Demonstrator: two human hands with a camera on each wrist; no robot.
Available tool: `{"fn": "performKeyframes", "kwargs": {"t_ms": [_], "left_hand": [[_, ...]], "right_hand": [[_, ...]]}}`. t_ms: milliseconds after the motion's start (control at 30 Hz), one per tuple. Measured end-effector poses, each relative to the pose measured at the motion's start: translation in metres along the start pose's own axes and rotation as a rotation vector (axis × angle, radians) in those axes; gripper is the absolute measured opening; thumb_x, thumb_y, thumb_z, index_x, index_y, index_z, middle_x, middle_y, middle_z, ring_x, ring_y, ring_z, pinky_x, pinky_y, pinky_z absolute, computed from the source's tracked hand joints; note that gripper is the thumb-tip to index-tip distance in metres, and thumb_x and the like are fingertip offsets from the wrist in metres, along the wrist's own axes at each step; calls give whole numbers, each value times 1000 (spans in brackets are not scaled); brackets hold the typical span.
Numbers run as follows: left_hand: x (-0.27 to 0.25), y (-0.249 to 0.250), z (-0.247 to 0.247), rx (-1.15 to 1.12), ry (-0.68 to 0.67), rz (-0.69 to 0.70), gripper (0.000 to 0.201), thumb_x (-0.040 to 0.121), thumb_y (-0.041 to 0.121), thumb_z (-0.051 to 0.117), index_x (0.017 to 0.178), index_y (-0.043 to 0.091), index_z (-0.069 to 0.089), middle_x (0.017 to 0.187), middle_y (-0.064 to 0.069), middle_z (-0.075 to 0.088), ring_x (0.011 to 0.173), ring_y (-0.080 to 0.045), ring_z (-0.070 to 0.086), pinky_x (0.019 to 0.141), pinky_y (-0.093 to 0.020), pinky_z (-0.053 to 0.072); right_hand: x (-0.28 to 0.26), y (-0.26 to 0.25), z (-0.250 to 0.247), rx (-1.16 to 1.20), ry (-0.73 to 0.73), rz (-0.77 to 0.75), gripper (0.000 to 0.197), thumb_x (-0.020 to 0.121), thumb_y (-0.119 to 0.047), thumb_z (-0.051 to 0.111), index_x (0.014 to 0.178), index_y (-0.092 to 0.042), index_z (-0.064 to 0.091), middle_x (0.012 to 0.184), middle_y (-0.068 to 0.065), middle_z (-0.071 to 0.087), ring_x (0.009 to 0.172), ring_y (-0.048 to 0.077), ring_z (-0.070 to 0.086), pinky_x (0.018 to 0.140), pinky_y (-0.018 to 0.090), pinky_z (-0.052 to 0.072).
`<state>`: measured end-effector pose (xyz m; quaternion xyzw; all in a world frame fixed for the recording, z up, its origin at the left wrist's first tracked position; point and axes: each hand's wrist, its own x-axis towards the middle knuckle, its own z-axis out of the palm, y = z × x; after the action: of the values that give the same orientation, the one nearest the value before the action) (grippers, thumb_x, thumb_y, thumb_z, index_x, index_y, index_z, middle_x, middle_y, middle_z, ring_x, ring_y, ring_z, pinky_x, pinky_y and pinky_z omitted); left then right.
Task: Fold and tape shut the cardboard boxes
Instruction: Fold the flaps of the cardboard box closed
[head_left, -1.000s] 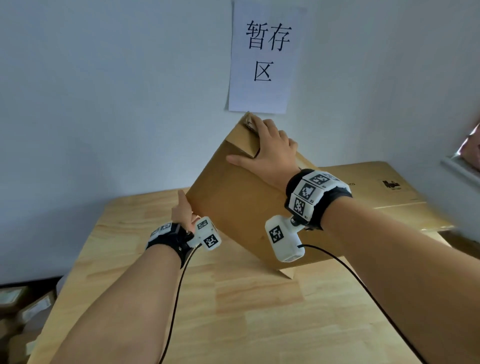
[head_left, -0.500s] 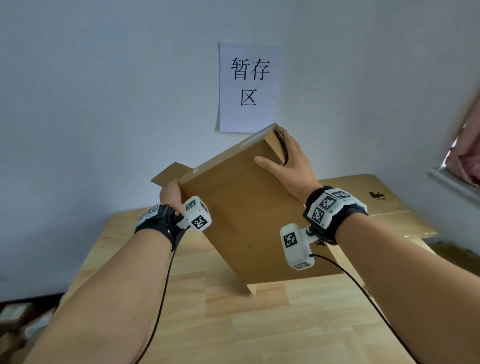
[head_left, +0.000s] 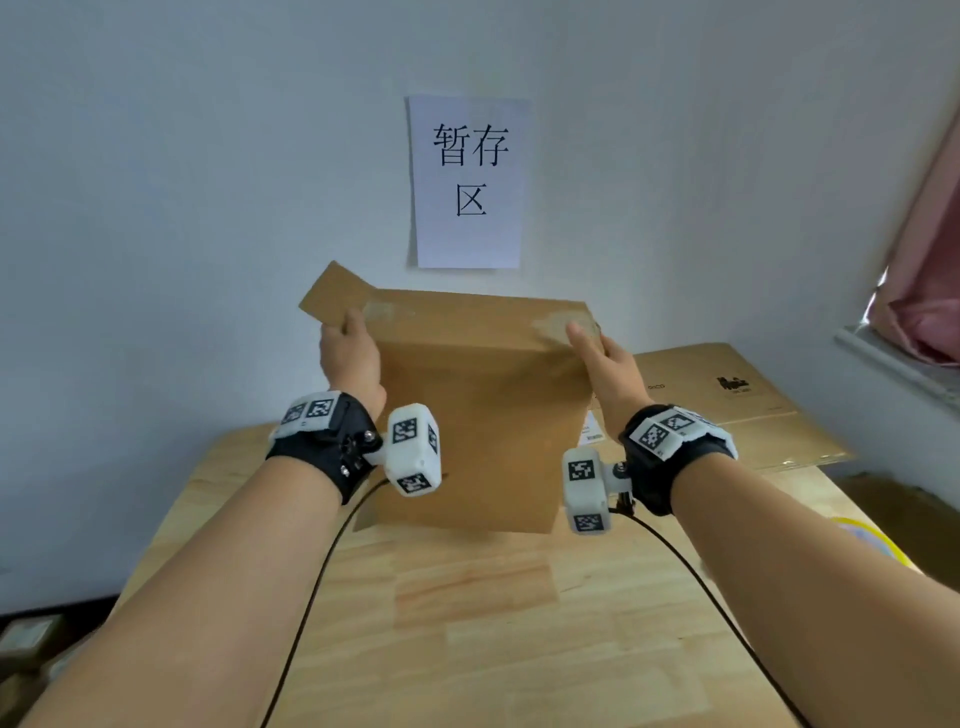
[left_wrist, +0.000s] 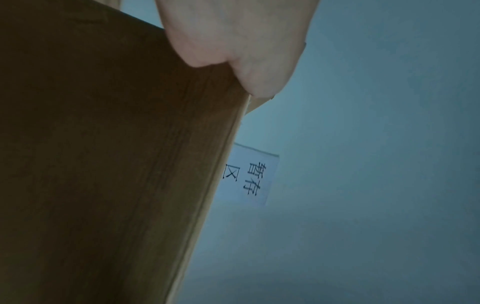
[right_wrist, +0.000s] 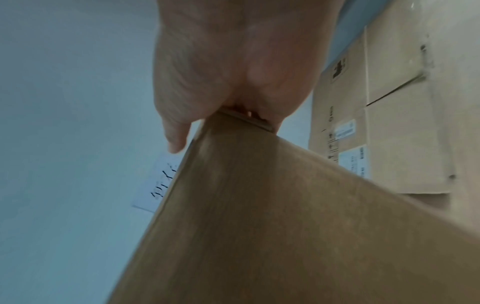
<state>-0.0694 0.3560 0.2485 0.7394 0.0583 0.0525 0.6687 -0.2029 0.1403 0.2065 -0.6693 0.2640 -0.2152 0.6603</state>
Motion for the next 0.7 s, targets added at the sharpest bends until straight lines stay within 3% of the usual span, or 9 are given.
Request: {"fn": "performKeyframes", "kwargs": {"t_ms": [67, 133, 233, 333, 433, 533, 633, 700], "left_hand": [[-14, -2, 4, 63, -50, 55, 44, 100, 40, 35, 131, 11, 45, 118, -1, 50, 108, -21, 48, 98, -40, 42], [-26, -3, 8, 128, -133, 101, 40, 101, 41, 33, 128, 14, 46, 110, 2, 50, 100, -19, 48, 87, -34, 40], [-39, 2, 13, 261, -348, 222, 38, 102, 41, 31, 132, 22, 44, 104, 10, 52, 93, -10, 48, 85, -29, 34], [-44, 11, 17, 465, -585, 372, 45, 99, 49, 34, 138, 26, 37, 117, 12, 52, 106, -10, 47, 92, -29, 36], [-49, 13, 24, 553, -684, 499, 49, 94, 54, 44, 136, 29, 36, 119, 14, 56, 108, -7, 53, 94, -29, 41], [-63, 8, 41, 572, -759, 506, 59, 90, 49, 54, 139, 29, 26, 114, 12, 57, 104, -5, 56, 92, -27, 42], [-78, 0, 61, 620, -807, 562, 68, 83, 56, 56, 138, 42, 17, 120, 11, 58, 113, -14, 56, 102, -42, 42], [-88, -2, 74, 660, -828, 608, 68, 81, 59, 53, 137, 44, 17, 116, 11, 60, 110, -16, 58, 100, -49, 43]], "right_hand": [[-3, 25, -1, -50, 13, 102, 83, 75, -61, 64, 138, -12, 43, 132, 4, 53, 122, 23, 51, 104, 41, 40], [-8, 49, 0, -8, 27, 183, 68, 80, -52, 64, 130, -8, 48, 122, 7, 58, 112, 24, 56, 99, 41, 45], [-14, 71, -3, 68, 132, 252, 64, 87, -47, 57, 137, -11, 43, 134, 8, 50, 122, 27, 49, 105, 45, 40], [-10, 80, -21, 87, 220, 282, 60, 90, -45, 52, 140, -15, 42, 140, 6, 47, 125, 27, 46, 106, 43, 37], [-10, 87, -40, 62, 205, 279, 46, 97, -37, 46, 134, -10, 48, 126, 7, 54, 104, 22, 50, 89, 31, 40], [-16, 98, -53, 125, 241, 304, 40, 97, -36, 45, 126, -11, 54, 107, 3, 52, 92, 19, 49, 86, 33, 41], [-20, 109, -66, 152, 261, 384, 31, 96, -37, 45, 115, -16, 57, 104, 5, 53, 94, 21, 50, 96, 41, 44], [-22, 120, -77, 136, 250, 428, 24, 95, -34, 43, 92, -15, 57, 101, 7, 52, 91, 22, 49, 91, 40, 43]]}}
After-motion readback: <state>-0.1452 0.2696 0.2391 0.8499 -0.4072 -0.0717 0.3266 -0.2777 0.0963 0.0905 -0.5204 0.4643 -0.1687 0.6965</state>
